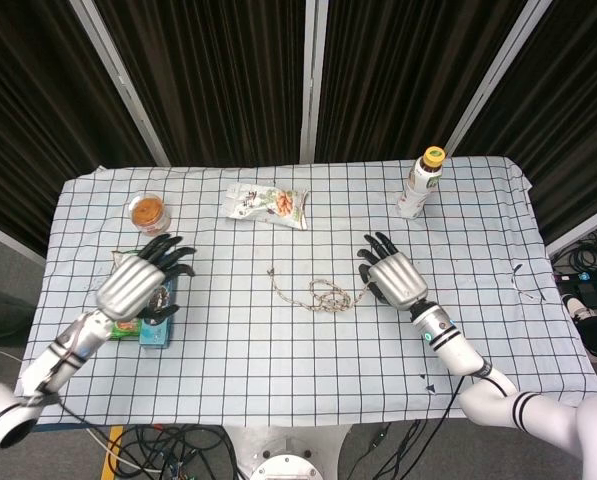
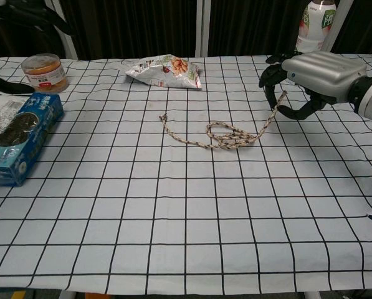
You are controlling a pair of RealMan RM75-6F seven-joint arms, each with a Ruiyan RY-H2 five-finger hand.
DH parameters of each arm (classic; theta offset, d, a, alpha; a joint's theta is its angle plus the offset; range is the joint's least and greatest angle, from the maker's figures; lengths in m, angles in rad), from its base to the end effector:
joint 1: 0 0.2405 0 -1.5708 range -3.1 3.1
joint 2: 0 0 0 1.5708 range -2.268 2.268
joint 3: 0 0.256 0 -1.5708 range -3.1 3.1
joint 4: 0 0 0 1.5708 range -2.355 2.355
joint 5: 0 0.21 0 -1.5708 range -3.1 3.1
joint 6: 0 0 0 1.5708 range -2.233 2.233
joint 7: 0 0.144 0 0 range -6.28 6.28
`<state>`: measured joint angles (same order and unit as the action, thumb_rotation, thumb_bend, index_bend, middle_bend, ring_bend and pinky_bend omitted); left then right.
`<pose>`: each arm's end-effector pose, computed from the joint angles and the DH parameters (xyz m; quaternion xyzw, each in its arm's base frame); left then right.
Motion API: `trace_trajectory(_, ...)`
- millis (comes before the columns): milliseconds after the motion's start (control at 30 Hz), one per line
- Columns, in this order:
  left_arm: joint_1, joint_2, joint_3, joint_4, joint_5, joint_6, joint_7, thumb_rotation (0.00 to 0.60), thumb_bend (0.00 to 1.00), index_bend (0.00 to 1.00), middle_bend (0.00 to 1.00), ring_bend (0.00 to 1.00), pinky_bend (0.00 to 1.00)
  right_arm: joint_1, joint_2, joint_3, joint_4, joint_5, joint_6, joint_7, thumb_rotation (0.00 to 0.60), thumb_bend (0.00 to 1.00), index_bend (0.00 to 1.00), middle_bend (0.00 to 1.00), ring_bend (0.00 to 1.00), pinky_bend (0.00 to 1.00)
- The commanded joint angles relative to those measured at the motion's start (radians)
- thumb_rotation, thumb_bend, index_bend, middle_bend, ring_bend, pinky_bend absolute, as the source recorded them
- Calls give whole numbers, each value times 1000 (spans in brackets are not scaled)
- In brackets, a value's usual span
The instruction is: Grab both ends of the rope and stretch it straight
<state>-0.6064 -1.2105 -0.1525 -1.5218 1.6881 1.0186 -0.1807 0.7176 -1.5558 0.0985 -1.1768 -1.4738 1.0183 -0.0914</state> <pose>-0.1798 0.3240 0.0835 -0.7760 -0.3086 -0.4338 0.3381 -0.1899 -0.3607 0.0003 0.7830 -0.2617 0.3769 0.4199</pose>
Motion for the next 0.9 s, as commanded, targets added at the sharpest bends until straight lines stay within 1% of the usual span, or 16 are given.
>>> trace_trajectory(33, -137, -140, -38, 102, -58, -140, 20, 600, 202, 358, 128, 21, 0, -5, 10, 5, -19, 12, -1, -20, 600, 449, 637, 233, 0, 0)
trace_trajectory(133, -199, -222, -44, 151, -83, -198, 60, 600, 219, 396, 128, 20, 0, -3, 16, 7, -33, 19, -8, -38, 600, 449, 637, 232, 0, 0)
trace_trajectory(300, -284, -337, -50, 253, -134, -282, 172, 600, 237, 412, 127, 19, 0, 4, 23, 14, -43, 31, -22, -59, 600, 450, 637, 232, 0, 0)
trace_trajectory(367, -304, -366, -53, 280, -158, -304, 191, 600, 247, 421, 127, 9, 0, 5, 23, 16, -44, 35, -24, -62, 600, 450, 637, 232, 0, 0)
trace_trajectory(500, -344, -421, -67, 330, -222, -350, 214, 600, 303, 444, 124, 0, 0, 8, 16, 16, -35, 40, -32, -62, 600, 449, 638, 233, 0, 0)
trace_trajectory(667, -375, -473, -69, 372, -259, -355, 266, 600, 311, 465, 120, 0, 0, 13, 7, 17, -23, 41, -39, -56, 600, 462, 638, 233, 0, 0)
trace_trajectory(900, -395, -524, -55, 414, -305, -360, 310, 600, 310, 478, 119, 0, 0, 14, 6, 16, -17, 37, -37, -47, 600, 463, 638, 233, 0, 0)
